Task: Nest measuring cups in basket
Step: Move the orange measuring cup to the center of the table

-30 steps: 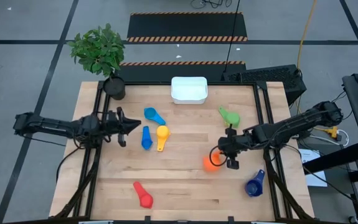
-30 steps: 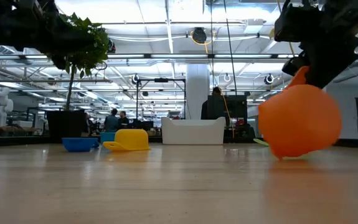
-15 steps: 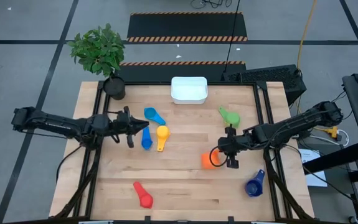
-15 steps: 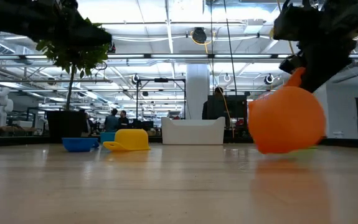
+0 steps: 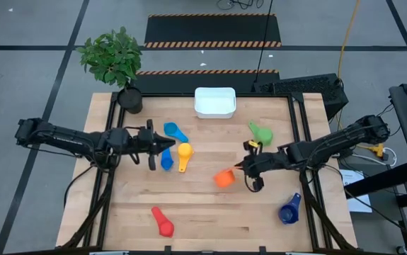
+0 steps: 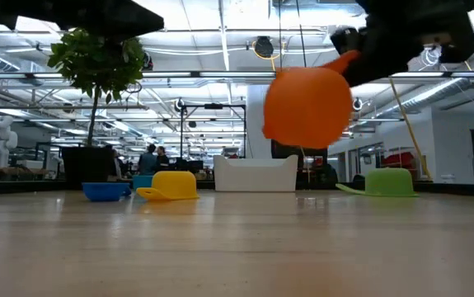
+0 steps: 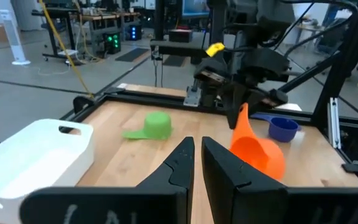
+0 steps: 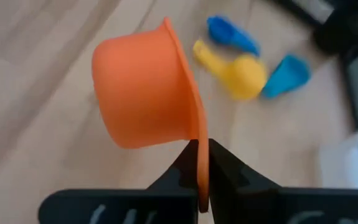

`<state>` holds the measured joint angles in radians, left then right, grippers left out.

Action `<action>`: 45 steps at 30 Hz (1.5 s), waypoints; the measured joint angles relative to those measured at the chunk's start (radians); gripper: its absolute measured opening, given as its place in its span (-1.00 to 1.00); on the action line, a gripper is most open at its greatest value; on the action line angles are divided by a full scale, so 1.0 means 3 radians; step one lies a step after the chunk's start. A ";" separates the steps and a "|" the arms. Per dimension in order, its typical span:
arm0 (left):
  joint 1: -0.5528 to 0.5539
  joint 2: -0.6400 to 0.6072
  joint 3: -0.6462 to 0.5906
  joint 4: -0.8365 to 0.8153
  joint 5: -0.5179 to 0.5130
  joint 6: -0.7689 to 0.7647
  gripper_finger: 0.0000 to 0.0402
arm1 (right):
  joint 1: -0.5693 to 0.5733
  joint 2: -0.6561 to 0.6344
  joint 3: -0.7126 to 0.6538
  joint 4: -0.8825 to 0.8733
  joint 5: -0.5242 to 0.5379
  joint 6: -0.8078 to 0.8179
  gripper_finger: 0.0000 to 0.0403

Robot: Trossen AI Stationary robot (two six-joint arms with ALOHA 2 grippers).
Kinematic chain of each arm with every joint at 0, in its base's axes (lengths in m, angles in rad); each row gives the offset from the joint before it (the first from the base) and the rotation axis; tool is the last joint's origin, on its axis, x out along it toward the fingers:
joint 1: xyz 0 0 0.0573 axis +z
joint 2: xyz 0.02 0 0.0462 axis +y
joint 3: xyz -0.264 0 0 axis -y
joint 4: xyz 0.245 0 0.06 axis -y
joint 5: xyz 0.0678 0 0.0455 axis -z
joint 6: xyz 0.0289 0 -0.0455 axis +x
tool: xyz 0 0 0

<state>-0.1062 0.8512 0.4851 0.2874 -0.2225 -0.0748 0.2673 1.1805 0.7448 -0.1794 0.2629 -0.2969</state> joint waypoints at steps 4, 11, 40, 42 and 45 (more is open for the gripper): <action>0.0000 -0.0004 0.0027 0.0004 0.0046 0.0059 -0.84 | 0.0055 0.0000 -0.0278 0.0691 0.0184 -0.0948 -1.00; 0.0000 -0.0004 0.0027 -0.0159 0.0052 0.0048 -0.84 | 0.0066 0.0109 -0.0925 0.2050 0.0504 -0.2250 -1.00; 0.0000 -0.0004 0.0027 -0.0172 0.0052 0.0048 -0.84 | 0.0091 0.1372 -0.1046 0.3467 0.1030 -0.2816 -0.79; -0.0001 -0.0004 0.0027 -0.0172 0.0052 0.0048 -0.84 | 0.0091 0.1371 -0.1046 0.3339 0.1030 -0.2732 -0.75; -0.0001 -0.0004 0.0027 -0.0172 0.0052 0.0047 -0.84 | 0.0091 0.1370 -0.1046 0.3181 0.1029 -0.2594 -0.67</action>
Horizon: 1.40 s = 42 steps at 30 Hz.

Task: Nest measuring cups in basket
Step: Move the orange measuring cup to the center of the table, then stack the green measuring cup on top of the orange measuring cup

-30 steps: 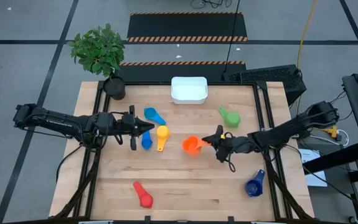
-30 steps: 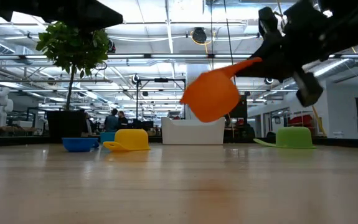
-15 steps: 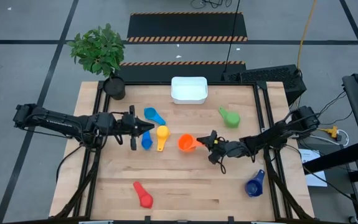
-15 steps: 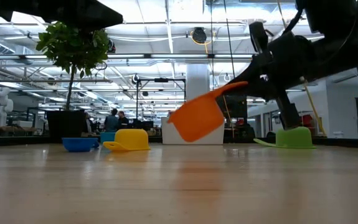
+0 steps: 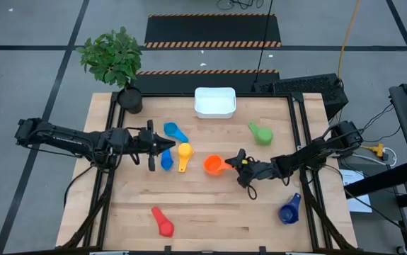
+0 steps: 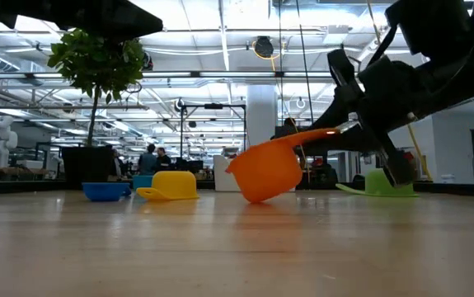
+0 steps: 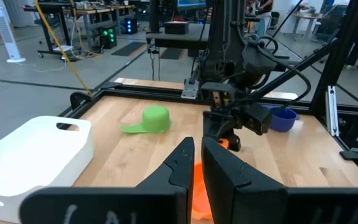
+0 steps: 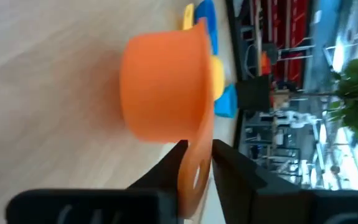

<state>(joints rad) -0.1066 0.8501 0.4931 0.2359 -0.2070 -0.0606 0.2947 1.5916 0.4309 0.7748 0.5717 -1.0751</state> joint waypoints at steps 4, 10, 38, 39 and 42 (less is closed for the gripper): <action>-0.0001 0.0000 0.0000 0.0000 0.0000 -0.0015 -0.84 | 0.0001 -0.0025 0.0000 -0.0105 -0.0005 0.0301 -0.56; -0.0001 0.0000 -0.0001 0.0000 0.0000 -0.0075 -0.84 | 0.0043 -0.0297 -0.0001 -0.0709 -0.0358 0.1063 -0.39; -0.0155 -0.0001 -0.0004 0.0345 -0.0013 0.0058 -0.84 | -0.0132 -0.2036 0.0178 -0.2778 0.0816 0.3302 0.12; -0.0137 -0.0001 -0.0004 0.0353 -0.0011 0.0088 -0.84 | -0.0214 -0.2044 0.0242 -0.2776 0.0791 0.3341 0.11; -0.0065 -0.0001 -0.0005 0.0356 -0.0013 0.0208 -0.84 | -0.0512 -0.2000 0.0500 -0.2892 0.0585 0.3383 0.06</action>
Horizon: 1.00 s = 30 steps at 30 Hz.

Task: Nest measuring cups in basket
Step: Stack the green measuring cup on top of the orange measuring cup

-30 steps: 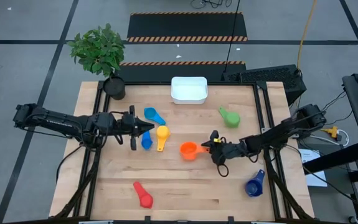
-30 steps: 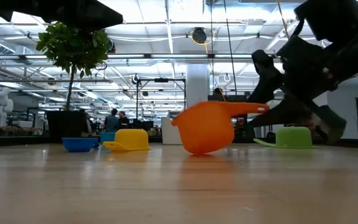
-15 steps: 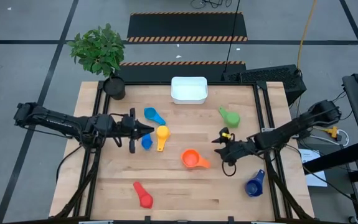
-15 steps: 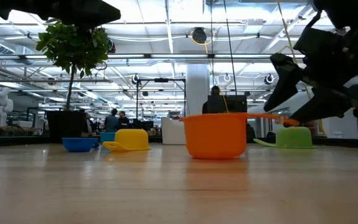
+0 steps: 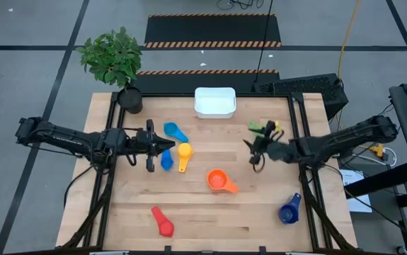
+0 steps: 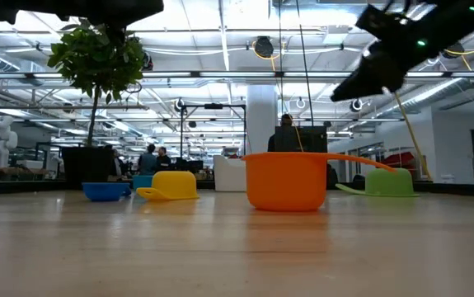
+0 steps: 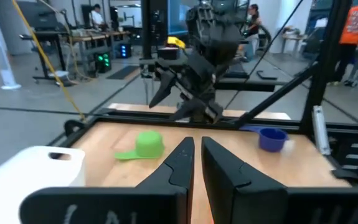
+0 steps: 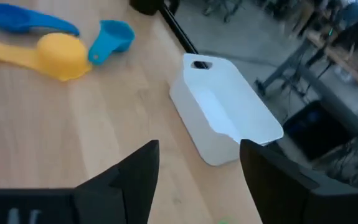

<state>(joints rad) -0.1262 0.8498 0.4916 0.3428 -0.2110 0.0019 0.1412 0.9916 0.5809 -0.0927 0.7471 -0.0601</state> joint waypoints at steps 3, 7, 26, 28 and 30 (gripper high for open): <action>0.0101 0.0001 0.0003 -0.0009 0.0067 0.0108 -0.84 | -0.0355 0.0136 0.0384 -0.0310 -0.0335 0.0274 0.02; 0.0254 0.0001 0.0126 -0.0119 0.0372 0.0223 -0.84 | -0.0768 0.0399 0.0884 -0.0729 -0.0662 0.0366 -0.02; 0.0484 0.0001 0.0248 -0.0338 0.0472 0.0073 -0.84 | -0.2350 0.1941 0.2306 -0.2356 -0.2421 -0.0310 -0.03; 0.0490 0.0001 0.0248 -0.0336 0.0472 0.0136 -0.84 | -0.2435 0.1951 0.2310 -0.2367 -0.2422 -0.0312 -0.03; 0.0506 0.0000 0.0248 -0.0333 0.0473 0.0185 -0.84 | -0.2521 0.1953 0.2311 -0.2384 -0.2425 -0.0244 -0.02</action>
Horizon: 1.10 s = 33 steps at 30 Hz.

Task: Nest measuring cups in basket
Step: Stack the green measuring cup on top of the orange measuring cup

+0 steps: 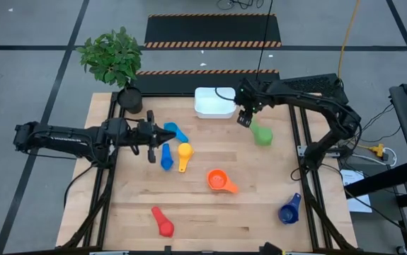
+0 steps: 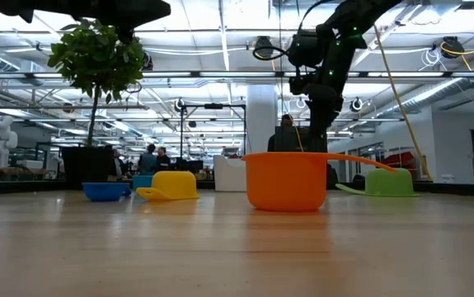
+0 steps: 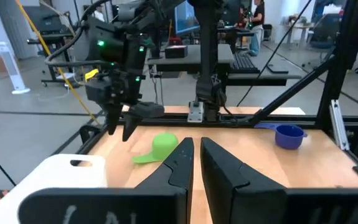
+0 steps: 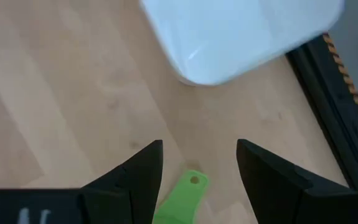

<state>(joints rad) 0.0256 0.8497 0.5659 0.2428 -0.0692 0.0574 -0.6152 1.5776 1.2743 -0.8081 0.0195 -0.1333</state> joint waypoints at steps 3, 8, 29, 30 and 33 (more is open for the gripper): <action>0.0046 0.0000 0.0004 -0.0008 0.0001 0.0039 -0.84 | -0.0119 0.0001 0.0000 -0.0116 -0.0049 0.0046 0.03; 0.0101 0.0000 0.0014 -0.0045 0.0001 -0.0009 -0.84 | -0.0250 0.0027 -0.0021 -0.0101 -0.0076 0.0066 0.22; 0.0198 0.0000 0.0020 -0.0244 -0.0003 -0.0046 -0.84 | -0.0389 0.0027 -0.0453 0.0100 -0.0075 0.0295 0.39; 0.0198 0.0000 0.0020 -0.0285 -0.0003 -0.0042 -0.84 | -0.0389 0.0027 -0.0484 0.0109 -0.0075 0.0312 0.39; 0.0198 0.0000 0.0020 -0.0393 -0.0003 -0.0034 -0.84 | -0.0388 0.0027 -0.0549 0.0188 -0.0060 0.0328 0.39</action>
<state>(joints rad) 0.0849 0.8497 0.5720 0.1249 -0.0700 0.0471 -0.7315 1.5856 1.1097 -0.7518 0.0015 -0.0350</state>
